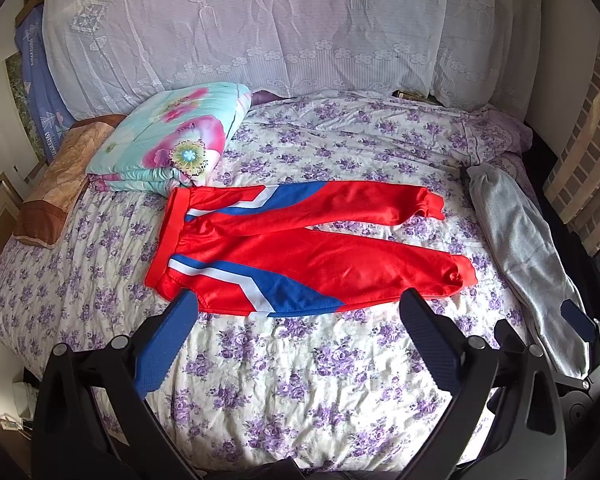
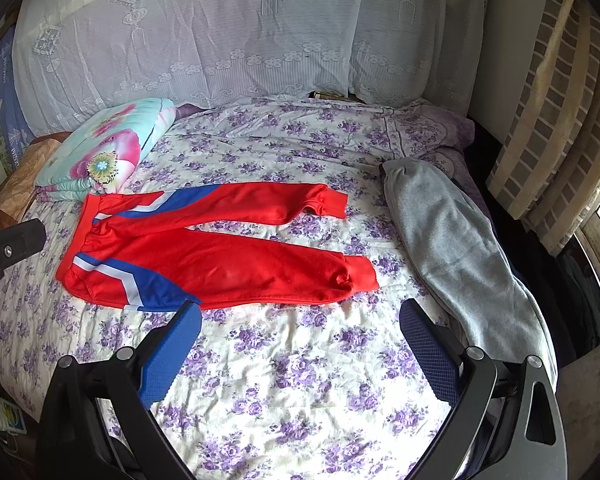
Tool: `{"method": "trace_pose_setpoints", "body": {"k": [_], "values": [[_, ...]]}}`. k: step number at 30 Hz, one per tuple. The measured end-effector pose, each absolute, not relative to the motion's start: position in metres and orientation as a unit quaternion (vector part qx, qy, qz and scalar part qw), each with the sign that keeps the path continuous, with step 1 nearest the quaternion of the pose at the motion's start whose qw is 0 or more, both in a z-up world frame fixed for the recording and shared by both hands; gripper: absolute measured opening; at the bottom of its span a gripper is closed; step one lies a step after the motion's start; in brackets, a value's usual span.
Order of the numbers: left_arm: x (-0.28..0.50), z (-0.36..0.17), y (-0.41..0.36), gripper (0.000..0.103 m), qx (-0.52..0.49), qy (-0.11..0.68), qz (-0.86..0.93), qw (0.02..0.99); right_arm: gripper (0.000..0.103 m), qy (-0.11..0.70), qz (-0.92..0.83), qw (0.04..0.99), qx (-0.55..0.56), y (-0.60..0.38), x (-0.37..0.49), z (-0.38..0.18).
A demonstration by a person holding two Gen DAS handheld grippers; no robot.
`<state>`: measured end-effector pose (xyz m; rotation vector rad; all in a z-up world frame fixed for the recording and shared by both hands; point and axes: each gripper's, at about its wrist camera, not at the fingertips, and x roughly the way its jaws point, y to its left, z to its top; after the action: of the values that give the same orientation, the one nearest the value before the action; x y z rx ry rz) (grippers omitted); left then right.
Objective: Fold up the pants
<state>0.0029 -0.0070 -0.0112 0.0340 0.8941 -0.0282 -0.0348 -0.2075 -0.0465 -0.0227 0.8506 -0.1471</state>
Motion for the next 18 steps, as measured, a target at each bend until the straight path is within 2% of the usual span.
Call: {"method": "trace_pose_setpoints", "body": {"k": [18], "values": [[0.0033,-0.0107,-0.0048,0.098,0.016,0.433,-0.015,0.901,0.099,0.413,-0.072,0.908,-0.012,-0.2074,-0.0342,-0.0468]]}}
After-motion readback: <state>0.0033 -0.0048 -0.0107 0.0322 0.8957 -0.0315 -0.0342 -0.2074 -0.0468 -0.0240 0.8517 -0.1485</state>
